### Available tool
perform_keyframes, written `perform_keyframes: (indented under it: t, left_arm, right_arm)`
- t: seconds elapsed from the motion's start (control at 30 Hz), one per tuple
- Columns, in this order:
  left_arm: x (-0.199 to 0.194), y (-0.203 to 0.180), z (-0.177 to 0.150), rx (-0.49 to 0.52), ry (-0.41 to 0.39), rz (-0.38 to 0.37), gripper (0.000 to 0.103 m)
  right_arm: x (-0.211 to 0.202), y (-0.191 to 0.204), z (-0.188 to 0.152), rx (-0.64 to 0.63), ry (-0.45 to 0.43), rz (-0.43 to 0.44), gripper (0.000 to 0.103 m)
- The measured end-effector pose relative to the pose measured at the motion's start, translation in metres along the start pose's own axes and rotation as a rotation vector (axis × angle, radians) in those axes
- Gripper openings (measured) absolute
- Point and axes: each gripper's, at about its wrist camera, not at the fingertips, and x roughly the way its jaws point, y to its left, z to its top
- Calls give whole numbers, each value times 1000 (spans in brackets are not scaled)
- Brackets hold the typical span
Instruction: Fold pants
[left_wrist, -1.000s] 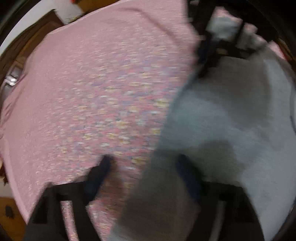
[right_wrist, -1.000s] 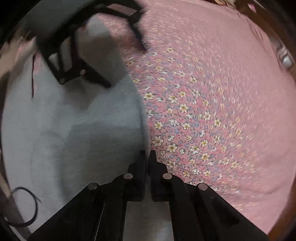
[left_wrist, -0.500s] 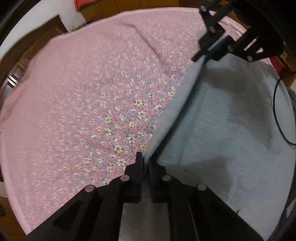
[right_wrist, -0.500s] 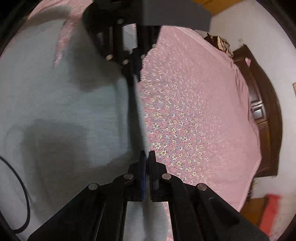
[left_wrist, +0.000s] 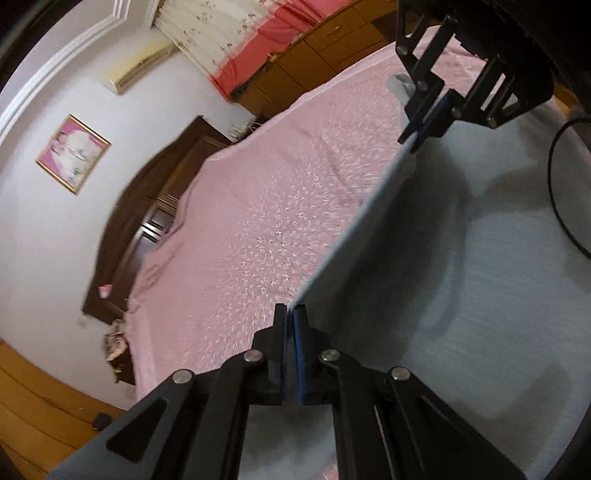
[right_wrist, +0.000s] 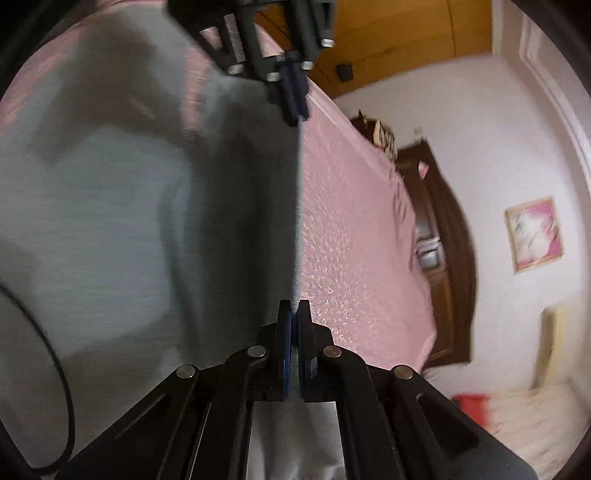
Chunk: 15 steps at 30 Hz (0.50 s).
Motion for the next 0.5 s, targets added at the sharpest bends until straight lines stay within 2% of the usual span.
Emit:
perform_keyframes:
  t: [0.1, 0.17, 0.27, 0.37, 0.5]
  left_arm:
    - [-53, -30, -8, 9, -20, 74, 3]
    - [-62, -53, -8, 13, -22, 90, 3]
    - [-79, -84, -15, 17, -12, 95, 3]
    - [-89, -112, -23, 29, 10, 70, 3]
    - [-100, -141, -40, 44, 33, 54, 3]
  right_arm:
    - [-25, 30, 5, -54, -20, -33, 3]
    - [-41, 46, 6, -43, -19, -32, 3]
    - [-67, 68, 3, -7, -18, -22, 3]
    - [-75, 72, -3, 15, -17, -2, 3]
    - [-84, 94, 3, -28, -4, -28, 3]
